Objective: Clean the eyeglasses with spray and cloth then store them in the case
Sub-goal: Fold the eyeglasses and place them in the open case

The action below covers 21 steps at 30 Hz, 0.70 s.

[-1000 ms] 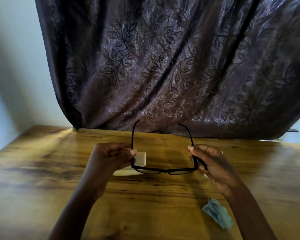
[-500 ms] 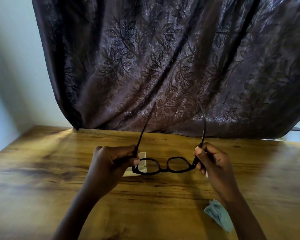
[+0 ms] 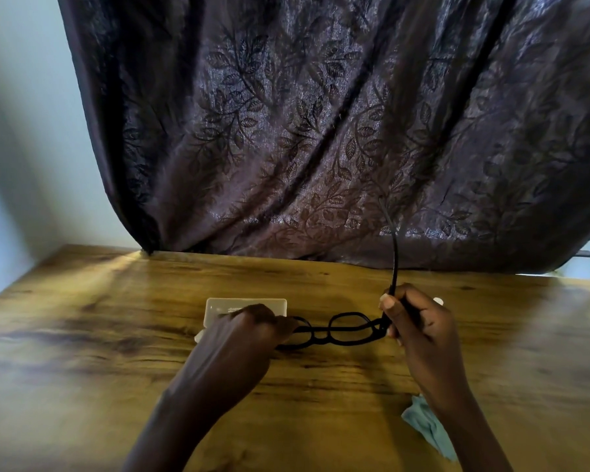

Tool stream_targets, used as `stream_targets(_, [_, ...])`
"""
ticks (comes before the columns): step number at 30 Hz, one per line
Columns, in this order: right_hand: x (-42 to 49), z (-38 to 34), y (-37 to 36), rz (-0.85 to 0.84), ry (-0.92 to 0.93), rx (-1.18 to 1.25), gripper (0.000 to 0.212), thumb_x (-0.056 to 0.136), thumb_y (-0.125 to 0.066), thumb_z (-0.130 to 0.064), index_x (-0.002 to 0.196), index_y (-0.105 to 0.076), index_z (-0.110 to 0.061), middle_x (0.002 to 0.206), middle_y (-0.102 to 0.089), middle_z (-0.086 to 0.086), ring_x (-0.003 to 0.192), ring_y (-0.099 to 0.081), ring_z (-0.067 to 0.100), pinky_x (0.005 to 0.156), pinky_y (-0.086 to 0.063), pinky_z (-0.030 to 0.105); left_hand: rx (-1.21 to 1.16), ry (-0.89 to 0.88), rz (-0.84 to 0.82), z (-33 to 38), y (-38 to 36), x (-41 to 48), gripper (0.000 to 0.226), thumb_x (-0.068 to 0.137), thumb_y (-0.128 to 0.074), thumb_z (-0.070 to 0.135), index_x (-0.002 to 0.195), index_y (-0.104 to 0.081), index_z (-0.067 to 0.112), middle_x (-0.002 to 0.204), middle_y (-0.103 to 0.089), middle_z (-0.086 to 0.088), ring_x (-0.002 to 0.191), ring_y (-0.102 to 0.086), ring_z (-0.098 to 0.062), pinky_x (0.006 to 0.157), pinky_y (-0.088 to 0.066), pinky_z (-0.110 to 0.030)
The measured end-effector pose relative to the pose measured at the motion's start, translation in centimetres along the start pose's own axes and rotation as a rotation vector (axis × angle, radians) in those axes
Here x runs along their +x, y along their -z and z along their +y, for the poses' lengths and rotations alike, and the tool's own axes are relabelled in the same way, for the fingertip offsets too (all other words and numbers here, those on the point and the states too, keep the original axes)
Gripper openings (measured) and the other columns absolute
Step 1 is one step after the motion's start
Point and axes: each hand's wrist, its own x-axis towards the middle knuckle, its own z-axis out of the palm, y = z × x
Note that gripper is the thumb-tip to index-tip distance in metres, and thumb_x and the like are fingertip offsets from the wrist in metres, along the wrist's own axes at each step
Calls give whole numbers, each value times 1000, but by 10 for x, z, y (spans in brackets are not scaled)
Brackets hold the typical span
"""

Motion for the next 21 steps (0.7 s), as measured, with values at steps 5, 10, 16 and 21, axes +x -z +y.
stream_targets(5, [-2,3,3,34,-25,0,23,80,-49,-28,71,-60,-10,48,-48,0,44,-45,5,42,-33,11,-29,47,46,-2,-1,0,48,52,-83,1,94,-70,19,75,-72,-2,56,-66,-7,44,-47,-13])
stream_targets(10, [-1,3,0,35,-18,7,16,80,-51,-29,75,-60,-17,48,-50,3,45,-48,6,42,-36,12,-222,82,177,-6,-6,0,40,62,-74,-11,97,-67,6,80,-71,-9,67,-68,-11,55,-56,-19])
stream_targets(16, [6,-9,-3,119,167,-129,19,82,-67,-22,82,-51,-32,57,-54,-4,49,-53,10,44,-39,13,-233,104,245,-5,-6,2,40,61,-74,-13,92,-66,9,77,-71,-7,64,-67,-10,51,-54,-18])
stream_targets(21, [11,-20,-5,109,267,-240,11,83,-49,-35,83,-55,-26,68,-58,-13,64,-57,13,48,-41,18,-264,84,298,-4,-7,3,34,68,-70,-8,93,-60,12,80,-70,-9,67,-67,-11,50,-56,-24])
